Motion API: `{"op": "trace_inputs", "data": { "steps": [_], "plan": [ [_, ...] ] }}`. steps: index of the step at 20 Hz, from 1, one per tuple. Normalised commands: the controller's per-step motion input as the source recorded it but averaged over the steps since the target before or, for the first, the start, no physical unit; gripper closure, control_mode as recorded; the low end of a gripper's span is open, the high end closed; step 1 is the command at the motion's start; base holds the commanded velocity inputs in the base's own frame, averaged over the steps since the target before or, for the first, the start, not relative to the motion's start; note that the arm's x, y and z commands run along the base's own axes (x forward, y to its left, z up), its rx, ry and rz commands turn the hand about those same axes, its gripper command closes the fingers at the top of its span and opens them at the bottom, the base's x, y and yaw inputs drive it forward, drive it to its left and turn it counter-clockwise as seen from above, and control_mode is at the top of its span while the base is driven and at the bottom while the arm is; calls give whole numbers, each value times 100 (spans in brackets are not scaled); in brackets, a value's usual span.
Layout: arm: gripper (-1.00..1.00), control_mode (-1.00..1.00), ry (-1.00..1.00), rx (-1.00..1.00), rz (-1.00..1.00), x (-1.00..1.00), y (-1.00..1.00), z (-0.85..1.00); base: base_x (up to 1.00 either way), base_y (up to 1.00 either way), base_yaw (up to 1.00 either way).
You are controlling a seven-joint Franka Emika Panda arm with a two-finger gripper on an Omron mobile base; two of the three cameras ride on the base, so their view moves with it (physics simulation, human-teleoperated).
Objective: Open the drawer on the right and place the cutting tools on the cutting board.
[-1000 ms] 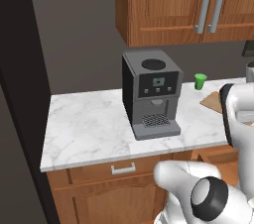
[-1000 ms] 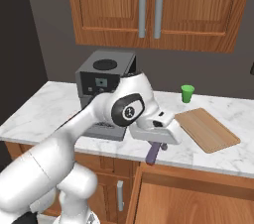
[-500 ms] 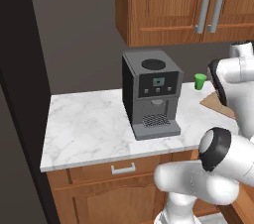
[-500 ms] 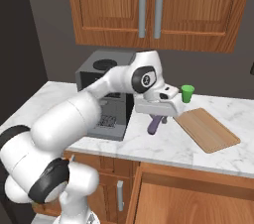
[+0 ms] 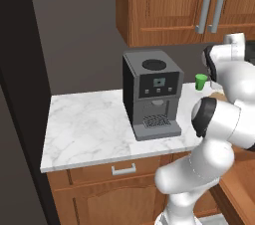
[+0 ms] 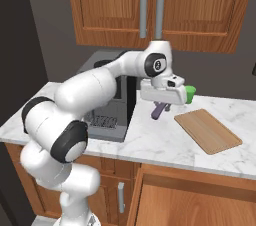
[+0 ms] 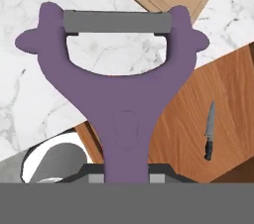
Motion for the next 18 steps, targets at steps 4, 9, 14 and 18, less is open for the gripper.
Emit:
{"op": "trace_inputs", "data": {
  "steps": [4,9,14,18],
  "plan": [
    [100,-100,-1,4,0,31,0,-23,0,0,0],
    [100,-100,-8,4,0,12,0,-33,0,0,0],
    [100,-100,-10,6,0,14,0,-35,0,0,0],
    [100,-100,-13,2,0,29,0,-34,0,0,0]
  ]
}}
